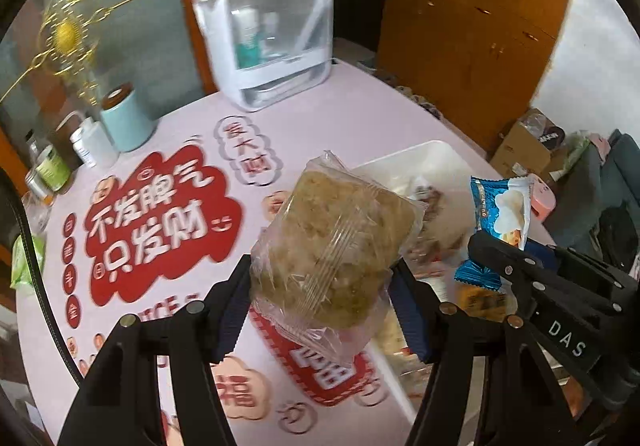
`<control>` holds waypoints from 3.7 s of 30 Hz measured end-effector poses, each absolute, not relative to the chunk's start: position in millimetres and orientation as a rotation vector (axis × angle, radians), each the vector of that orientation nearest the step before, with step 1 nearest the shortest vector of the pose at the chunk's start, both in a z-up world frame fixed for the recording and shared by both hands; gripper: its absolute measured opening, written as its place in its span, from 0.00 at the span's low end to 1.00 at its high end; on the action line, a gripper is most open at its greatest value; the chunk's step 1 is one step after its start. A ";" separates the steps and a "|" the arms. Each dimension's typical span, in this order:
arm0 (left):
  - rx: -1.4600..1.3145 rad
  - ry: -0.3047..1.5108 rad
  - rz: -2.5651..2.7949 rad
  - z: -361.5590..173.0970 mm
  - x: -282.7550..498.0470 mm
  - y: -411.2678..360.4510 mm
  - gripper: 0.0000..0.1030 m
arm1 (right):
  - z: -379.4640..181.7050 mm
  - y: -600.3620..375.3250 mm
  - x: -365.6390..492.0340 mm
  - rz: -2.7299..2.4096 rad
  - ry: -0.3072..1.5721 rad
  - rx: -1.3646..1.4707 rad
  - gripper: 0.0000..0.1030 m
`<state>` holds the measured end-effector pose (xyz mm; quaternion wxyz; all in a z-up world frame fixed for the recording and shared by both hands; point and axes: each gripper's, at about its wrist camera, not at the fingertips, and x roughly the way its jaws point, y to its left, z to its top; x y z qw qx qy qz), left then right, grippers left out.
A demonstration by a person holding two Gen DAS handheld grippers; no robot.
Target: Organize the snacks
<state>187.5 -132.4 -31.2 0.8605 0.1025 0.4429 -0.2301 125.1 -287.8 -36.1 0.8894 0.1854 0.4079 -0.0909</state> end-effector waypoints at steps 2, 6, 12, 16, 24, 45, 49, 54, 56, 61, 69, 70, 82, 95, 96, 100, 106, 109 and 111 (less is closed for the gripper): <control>0.226 0.926 -0.491 -29.5 184.8 -151.0 0.62 | -38.5 -299.8 121.6 -0.216 0.843 0.382 0.23; 0.230 0.933 -0.496 -30.9 185.8 -175.0 0.62 | -46.0 -320.1 116.9 -0.234 0.844 0.411 0.23; 0.255 0.950 -0.477 -39.0 195.5 -202.9 0.62 | -54.4 -331.4 127.6 -0.241 0.844 0.398 0.23; 0.271 0.962 -0.453 -46.9 208.3 -211.1 0.63 | -55.6 -333.0 141.2 -0.239 0.844 0.375 0.24; 0.279 0.968 -0.392 -54.9 231.1 -217.0 0.72 | -54.6 -332.3 172.1 -0.240 0.852 0.294 0.32; 0.162 1.011 -0.375 -43.2 217.5 -168.5 0.96 | -48.8 -312.7 168.2 -0.225 0.882 0.267 0.51; 0.151 1.003 -0.364 -34.9 201.9 -154.5 0.96 | -38.1 -302.0 156.8 -0.205 0.863 0.248 0.58; 0.136 0.981 -0.312 -25.8 171.7 -131.7 0.96 | -26.5 -283.1 135.3 -0.156 0.843 0.218 0.58; 0.137 0.976 -0.288 -23.3 157.6 -121.8 0.96 | -23.4 -275.2 126.4 -0.135 0.841 0.208 0.58; 0.134 0.964 -0.228 -16.8 121.5 -94.6 0.96 | -19.8 -250.2 98.9 -0.057 0.859 0.178 0.60; 0.118 0.947 -0.128 -8.2 57.7 -48.0 0.96 | -7.8 -216.3 52.8 0.049 0.858 0.114 0.61; 0.114 0.942 -0.111 -7.0 49.8 -42.3 0.96 | -5.6 -213.0 48.5 0.061 0.856 0.109 0.62; 0.046 0.899 0.032 8.8 -8.9 0.3 0.96 | 15.7 -182.5 6.3 0.103 0.825 0.109 0.63; 0.026 0.865 0.101 19.9 -29.7 13.7 0.97 | 25.7 -158.6 -8.9 0.098 0.789 0.044 0.63; 0.023 0.865 0.101 19.9 -29.7 15.0 0.97 | 25.9 -157.7 -9.3 0.098 0.787 0.041 0.63; 0.010 0.864 0.108 19.4 -31.9 18.4 0.96 | 26.2 -153.0 -9.9 0.100 0.787 0.029 0.63; -0.001 0.870 0.114 17.4 -33.1 21.9 0.96 | 26.6 -150.5 -10.9 0.098 0.788 0.022 0.63; -0.007 0.876 0.113 16.5 -33.1 22.7 0.96 | 26.7 -150.2 -11.5 0.099 0.787 0.019 0.63; -0.009 0.876 0.114 16.8 -33.6 22.8 0.96 | 26.4 -149.8 -11.3 0.098 0.788 0.020 0.63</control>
